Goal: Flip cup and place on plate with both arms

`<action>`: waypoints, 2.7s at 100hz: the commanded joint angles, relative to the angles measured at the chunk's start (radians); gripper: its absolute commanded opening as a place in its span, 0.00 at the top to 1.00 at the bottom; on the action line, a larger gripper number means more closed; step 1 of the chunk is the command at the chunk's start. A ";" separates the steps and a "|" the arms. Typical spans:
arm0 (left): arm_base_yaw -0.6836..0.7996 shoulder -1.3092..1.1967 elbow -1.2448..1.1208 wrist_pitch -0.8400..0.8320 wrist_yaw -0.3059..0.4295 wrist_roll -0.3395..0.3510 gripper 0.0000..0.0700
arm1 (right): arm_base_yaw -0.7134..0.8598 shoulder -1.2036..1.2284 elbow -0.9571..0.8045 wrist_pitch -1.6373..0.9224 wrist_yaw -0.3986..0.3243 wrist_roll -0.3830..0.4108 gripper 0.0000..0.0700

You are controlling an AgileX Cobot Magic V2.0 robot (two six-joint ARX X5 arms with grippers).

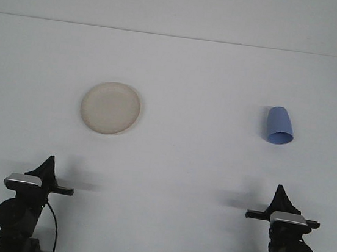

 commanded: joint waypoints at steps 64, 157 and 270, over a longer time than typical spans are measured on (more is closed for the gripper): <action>-0.001 -0.001 -0.019 0.010 -0.003 0.009 0.98 | -0.003 0.000 -0.002 0.011 0.000 -0.001 0.99; -0.001 -0.001 -0.019 0.010 -0.003 -0.007 0.98 | -0.008 0.689 0.605 -0.237 0.047 0.045 0.61; -0.001 -0.001 -0.019 0.010 -0.003 -0.007 0.98 | -0.236 1.596 0.579 0.682 -0.134 0.007 0.42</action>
